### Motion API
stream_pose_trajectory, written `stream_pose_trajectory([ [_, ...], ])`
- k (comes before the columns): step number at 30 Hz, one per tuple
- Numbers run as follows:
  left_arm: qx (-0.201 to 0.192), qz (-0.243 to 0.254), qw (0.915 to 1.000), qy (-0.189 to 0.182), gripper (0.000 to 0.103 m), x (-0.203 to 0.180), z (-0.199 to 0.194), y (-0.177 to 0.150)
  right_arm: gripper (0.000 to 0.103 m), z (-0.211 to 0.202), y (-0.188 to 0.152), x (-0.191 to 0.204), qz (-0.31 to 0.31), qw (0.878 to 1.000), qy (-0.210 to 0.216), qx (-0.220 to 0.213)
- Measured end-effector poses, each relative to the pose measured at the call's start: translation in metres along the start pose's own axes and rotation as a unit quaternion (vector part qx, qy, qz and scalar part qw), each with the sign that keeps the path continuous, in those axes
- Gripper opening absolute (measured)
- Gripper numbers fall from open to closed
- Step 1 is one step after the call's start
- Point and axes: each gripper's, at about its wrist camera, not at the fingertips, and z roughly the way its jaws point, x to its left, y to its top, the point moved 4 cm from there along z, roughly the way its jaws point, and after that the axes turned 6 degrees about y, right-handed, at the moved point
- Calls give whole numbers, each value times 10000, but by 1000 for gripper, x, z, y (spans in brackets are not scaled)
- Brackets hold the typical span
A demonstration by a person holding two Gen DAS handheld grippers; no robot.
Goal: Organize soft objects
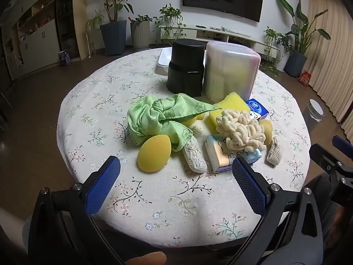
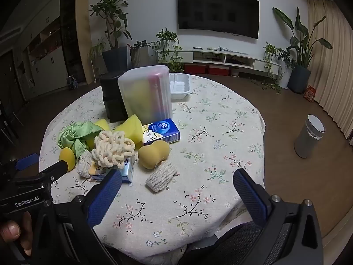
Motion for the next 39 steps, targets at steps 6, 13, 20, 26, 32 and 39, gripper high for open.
stream_pose_trajectory([
  [6,-33,6,10000,23,103,4,0,0,103,0,0,0,12,10000,7,28],
  [13,-35,6,10000,56,103,3,-3,-2,103,0,-1,0,23,10000,17,41],
  [20,-42,0,10000,79,103,5,-2,-1,103,1,-2,-1,34,10000,19,42],
  [26,-42,-2,10000,62,103,4,-2,0,103,1,-2,-1,42,10000,26,40],
  [32,-43,-6,10000,63,103,4,-2,-1,103,1,-3,-2,56,10000,35,49],
  [39,-41,-9,9999,98,103,5,-1,-2,103,2,-3,-2,59,10000,40,46],
])
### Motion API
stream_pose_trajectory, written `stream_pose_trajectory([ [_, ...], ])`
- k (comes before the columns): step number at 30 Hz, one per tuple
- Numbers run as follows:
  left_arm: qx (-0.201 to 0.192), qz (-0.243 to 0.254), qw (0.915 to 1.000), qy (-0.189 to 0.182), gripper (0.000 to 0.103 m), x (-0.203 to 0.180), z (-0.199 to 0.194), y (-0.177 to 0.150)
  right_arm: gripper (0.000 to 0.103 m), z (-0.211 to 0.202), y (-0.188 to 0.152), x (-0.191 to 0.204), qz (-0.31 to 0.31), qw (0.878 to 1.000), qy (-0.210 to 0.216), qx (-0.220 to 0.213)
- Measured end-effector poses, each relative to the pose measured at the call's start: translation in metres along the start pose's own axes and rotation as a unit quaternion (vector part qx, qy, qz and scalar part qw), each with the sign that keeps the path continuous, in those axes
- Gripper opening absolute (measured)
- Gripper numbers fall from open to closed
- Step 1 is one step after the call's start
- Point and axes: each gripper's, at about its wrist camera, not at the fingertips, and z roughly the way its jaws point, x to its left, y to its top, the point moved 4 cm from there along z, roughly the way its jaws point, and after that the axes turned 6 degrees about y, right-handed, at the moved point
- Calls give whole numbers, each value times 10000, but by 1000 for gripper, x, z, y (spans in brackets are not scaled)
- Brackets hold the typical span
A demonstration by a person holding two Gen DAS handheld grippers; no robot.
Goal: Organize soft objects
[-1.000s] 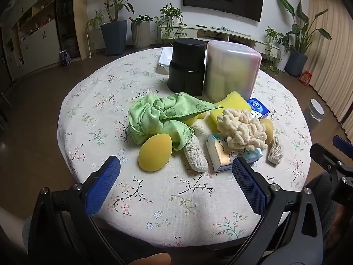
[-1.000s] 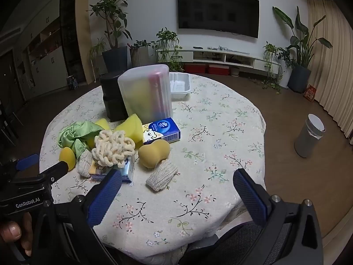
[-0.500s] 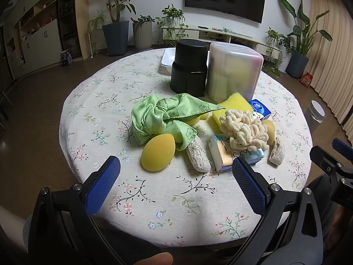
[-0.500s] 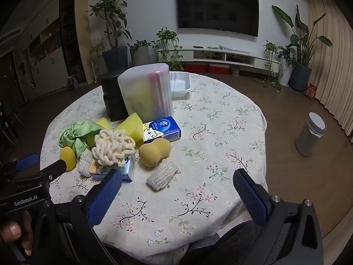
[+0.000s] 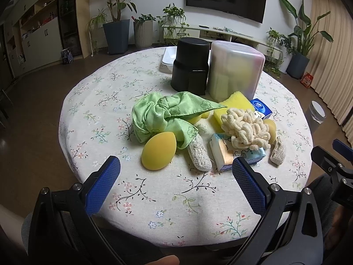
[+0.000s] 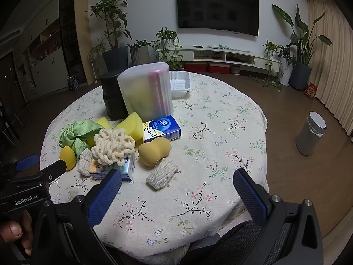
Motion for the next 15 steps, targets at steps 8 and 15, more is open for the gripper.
stream_pose_trajectory([
  [8,16,-27,10000,3,103,1,2,-2,103,0,0,-1,8,10000,6,5],
  [15,23,-30,10000,5,103,2,3,-3,103,1,-2,-1,30,10000,18,18],
])
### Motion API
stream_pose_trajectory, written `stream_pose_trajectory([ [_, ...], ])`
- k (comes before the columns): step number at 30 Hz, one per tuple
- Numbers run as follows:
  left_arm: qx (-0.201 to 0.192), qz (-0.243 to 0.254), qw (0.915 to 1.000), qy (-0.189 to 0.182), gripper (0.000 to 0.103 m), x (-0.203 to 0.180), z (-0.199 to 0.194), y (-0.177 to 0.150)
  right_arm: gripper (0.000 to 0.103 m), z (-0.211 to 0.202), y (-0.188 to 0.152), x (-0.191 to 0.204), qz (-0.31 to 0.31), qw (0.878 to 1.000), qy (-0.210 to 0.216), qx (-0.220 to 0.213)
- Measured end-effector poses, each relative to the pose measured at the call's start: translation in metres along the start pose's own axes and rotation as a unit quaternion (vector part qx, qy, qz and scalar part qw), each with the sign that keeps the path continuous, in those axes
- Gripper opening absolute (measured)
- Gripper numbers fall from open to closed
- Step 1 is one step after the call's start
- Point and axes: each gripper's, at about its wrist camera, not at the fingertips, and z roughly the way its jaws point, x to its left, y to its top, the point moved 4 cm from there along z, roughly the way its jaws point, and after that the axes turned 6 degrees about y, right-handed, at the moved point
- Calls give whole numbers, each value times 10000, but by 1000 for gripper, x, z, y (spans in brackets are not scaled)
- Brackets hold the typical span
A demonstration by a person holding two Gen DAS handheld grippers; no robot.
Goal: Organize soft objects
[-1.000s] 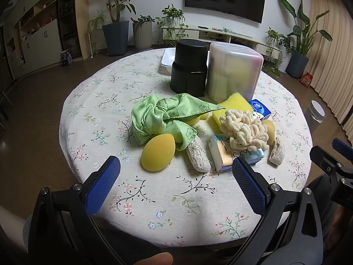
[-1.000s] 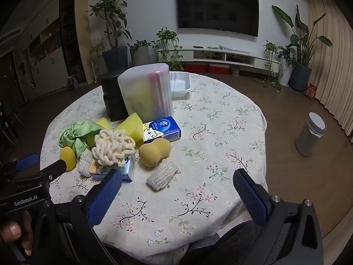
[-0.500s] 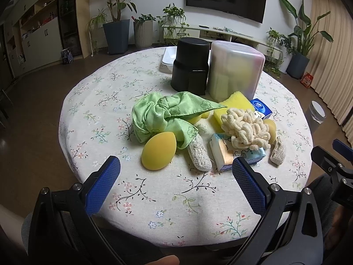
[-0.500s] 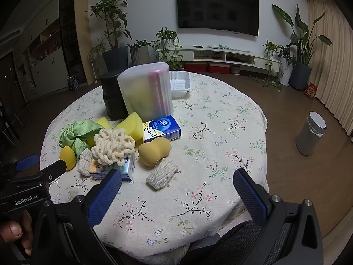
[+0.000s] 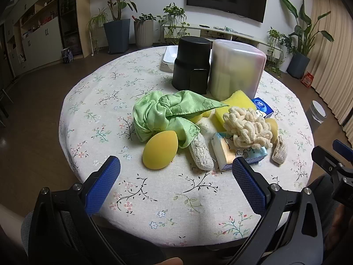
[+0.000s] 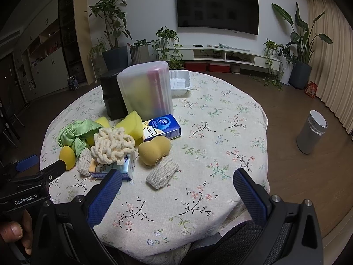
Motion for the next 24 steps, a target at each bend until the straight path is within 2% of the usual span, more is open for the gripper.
stream_pose_trajectory([
  [24,171,-64,9998,59,103,17,19,-4,103,17,-1,-5,113,9995,159,243],
])
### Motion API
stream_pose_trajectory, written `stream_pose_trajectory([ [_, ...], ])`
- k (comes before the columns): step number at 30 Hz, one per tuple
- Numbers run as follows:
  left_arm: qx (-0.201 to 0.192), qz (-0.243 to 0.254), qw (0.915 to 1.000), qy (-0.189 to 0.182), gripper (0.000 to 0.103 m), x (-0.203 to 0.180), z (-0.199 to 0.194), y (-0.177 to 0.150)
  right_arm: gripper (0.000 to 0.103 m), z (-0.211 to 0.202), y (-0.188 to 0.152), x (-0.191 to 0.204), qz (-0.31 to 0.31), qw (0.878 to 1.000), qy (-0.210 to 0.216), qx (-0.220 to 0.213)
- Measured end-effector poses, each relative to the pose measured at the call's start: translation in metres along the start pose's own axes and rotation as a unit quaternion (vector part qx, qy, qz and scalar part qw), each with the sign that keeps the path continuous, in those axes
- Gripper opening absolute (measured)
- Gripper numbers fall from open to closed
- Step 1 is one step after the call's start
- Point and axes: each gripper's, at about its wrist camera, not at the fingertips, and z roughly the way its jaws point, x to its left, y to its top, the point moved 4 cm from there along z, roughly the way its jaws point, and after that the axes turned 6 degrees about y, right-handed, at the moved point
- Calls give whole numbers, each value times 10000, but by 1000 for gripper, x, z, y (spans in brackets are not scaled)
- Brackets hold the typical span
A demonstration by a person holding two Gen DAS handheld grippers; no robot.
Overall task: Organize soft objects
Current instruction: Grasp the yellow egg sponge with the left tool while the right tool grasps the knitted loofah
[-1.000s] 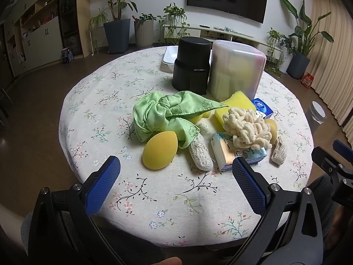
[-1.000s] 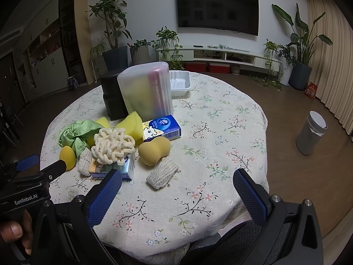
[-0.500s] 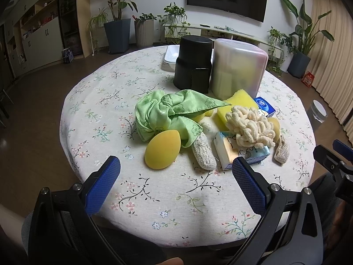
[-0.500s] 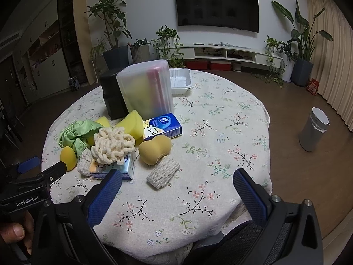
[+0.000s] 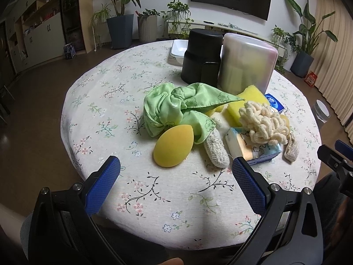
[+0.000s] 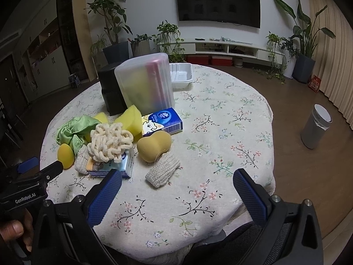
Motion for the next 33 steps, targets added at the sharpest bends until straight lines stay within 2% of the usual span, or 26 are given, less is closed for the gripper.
stream_pose_trajectory([
  [10,85,6,10000,-1,102,13,14,-1,103,26,2,2,-92,9995,6,297],
  [14,250,-108,9995,-147,101,17,26,-2,98,45,2,4,-162,9982,-19,571],
  [19,254,63,9994,-222,101,9,31,3,94,65,-2,1,-159,9959,-127,887],
  [21,275,98,9994,-205,101,8,34,3,87,73,-6,-1,-137,9944,-131,1035],
  [25,472,-11,9986,-237,101,13,45,0,86,76,-7,-2,-248,9951,-132,951],
  [29,495,-137,9983,-268,101,16,48,2,86,77,-6,-4,-330,9956,-76,875],
  [33,558,-198,9979,-259,101,17,54,3,90,79,-7,-2,-403,9956,-12,846],
])
